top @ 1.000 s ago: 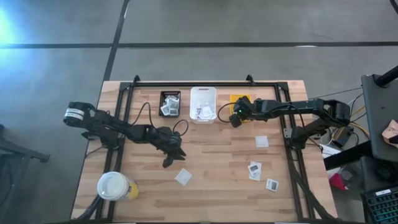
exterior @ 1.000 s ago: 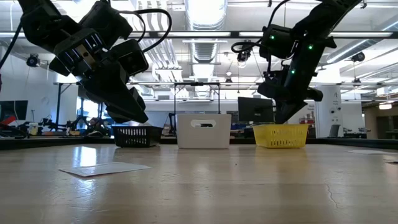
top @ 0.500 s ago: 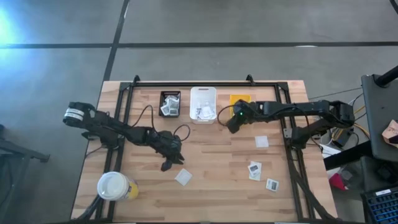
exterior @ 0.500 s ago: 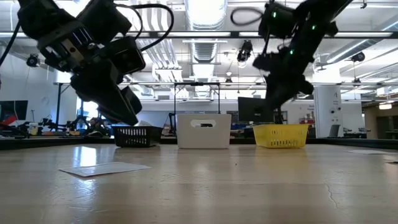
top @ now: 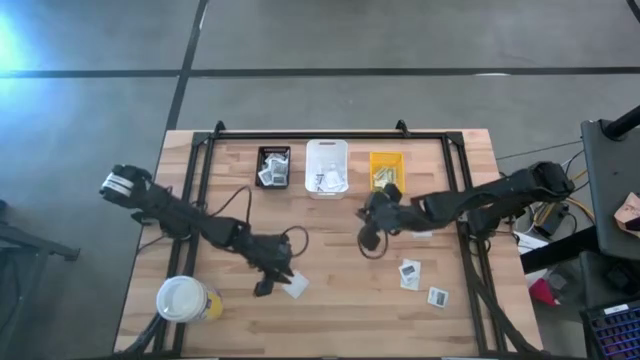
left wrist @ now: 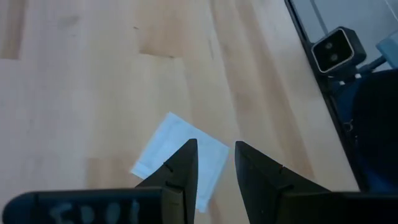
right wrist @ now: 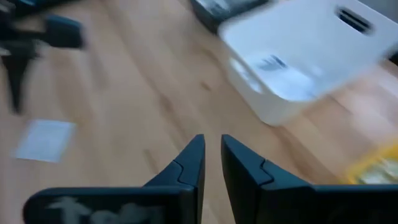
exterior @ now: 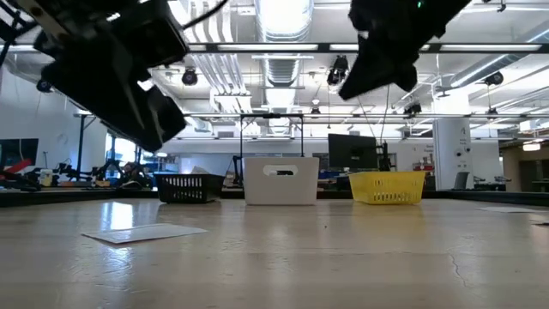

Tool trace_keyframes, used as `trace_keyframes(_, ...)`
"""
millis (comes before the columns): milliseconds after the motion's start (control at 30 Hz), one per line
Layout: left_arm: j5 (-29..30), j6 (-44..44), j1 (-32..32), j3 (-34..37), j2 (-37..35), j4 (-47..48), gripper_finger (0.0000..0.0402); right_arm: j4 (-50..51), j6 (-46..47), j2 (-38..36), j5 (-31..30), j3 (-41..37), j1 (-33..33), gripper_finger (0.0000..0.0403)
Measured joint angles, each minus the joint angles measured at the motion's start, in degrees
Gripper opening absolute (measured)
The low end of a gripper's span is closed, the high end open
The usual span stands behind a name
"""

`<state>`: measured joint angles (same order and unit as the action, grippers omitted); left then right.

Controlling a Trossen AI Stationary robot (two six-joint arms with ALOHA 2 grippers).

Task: Pick & Place First Aid Supplies
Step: Put the blue bandage into the white bin

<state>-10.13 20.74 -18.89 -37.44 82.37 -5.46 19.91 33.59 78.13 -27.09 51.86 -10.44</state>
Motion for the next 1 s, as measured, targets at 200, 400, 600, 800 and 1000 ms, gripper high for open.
trace_keyframes(200, 4.9, 2.4, -5.6, -0.3, 0.0, 0.1, 0.0099, -8.4, -0.8, 0.0, 0.0, 0.0, -5.0, 0.0047)
trace_keyframes(400, 13.5, 3.3, -10.0, 0.3, 0.1, 1.3, 0.0099, -10.7, -0.8, 1.4, -0.1, 0.1, -9.2, 0.004)
trace_keyframes(600, 20.8, 4.7, -12.0, 0.4, 1.1, 0.7, 0.0099, -18.1, -4.6, 8.6, 0.0, 1.3, -13.7, 0.0038)
trace_keyframes(800, 20.9, 6.9, -12.2, 0.8, 3.6, 0.8, 0.0099, -18.9, -8.3, 17.0, 0.0, 7.7, -15.9, 0.0038)
trace_keyframes(1000, 20.6, 7.4, -12.3, 1.0, 5.5, 0.4, 0.0099, -16.0, -16.3, 24.2, 0.1, 15.1, -16.2, 0.0038)
